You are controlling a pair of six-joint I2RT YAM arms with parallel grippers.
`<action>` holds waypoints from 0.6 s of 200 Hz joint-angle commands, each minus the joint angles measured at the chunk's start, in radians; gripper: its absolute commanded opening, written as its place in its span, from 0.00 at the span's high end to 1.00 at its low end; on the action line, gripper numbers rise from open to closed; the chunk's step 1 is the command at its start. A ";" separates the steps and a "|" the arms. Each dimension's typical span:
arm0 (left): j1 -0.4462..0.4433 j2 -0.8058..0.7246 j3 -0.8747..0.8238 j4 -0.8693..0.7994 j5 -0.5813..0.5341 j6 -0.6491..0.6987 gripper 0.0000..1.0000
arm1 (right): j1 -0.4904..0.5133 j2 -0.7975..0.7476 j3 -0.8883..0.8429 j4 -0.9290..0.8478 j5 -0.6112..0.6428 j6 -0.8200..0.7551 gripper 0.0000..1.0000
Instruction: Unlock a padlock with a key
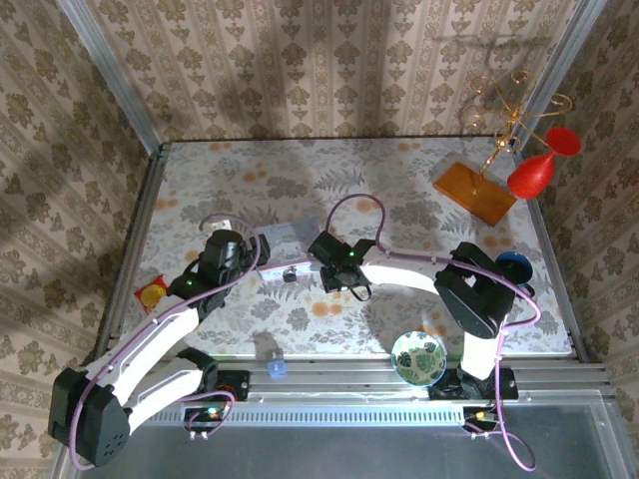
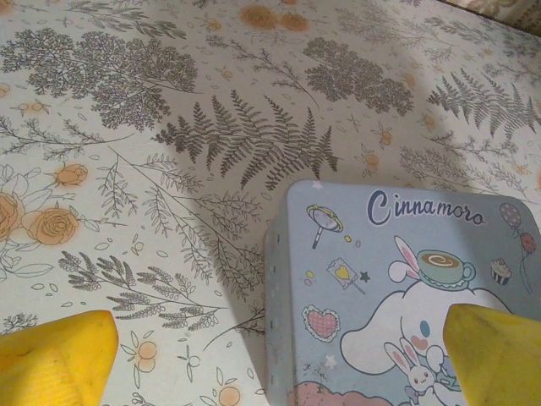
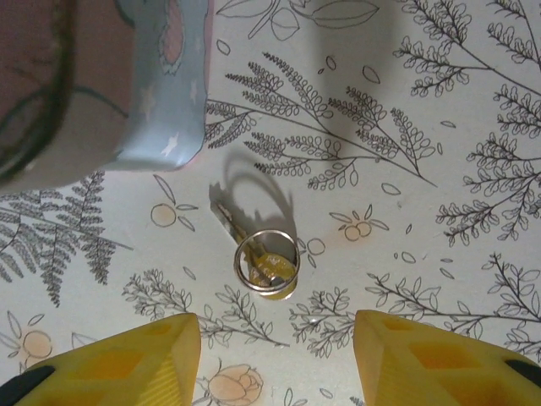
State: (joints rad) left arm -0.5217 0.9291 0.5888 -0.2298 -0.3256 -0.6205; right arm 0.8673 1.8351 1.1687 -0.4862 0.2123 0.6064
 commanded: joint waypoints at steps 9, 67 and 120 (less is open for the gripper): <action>0.019 -0.007 -0.015 0.012 0.015 -0.005 0.00 | 0.004 0.053 0.046 -0.016 0.045 0.016 0.50; 0.032 0.006 -0.029 0.032 0.033 -0.016 0.00 | 0.005 0.083 0.061 -0.005 0.044 0.005 0.52; 0.034 0.021 -0.030 0.045 0.041 -0.019 0.00 | 0.004 0.098 0.074 -0.009 0.051 -0.005 0.58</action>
State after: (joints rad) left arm -0.4957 0.9436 0.5690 -0.2085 -0.2955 -0.6285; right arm 0.8673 1.9106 1.2160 -0.4786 0.2314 0.6052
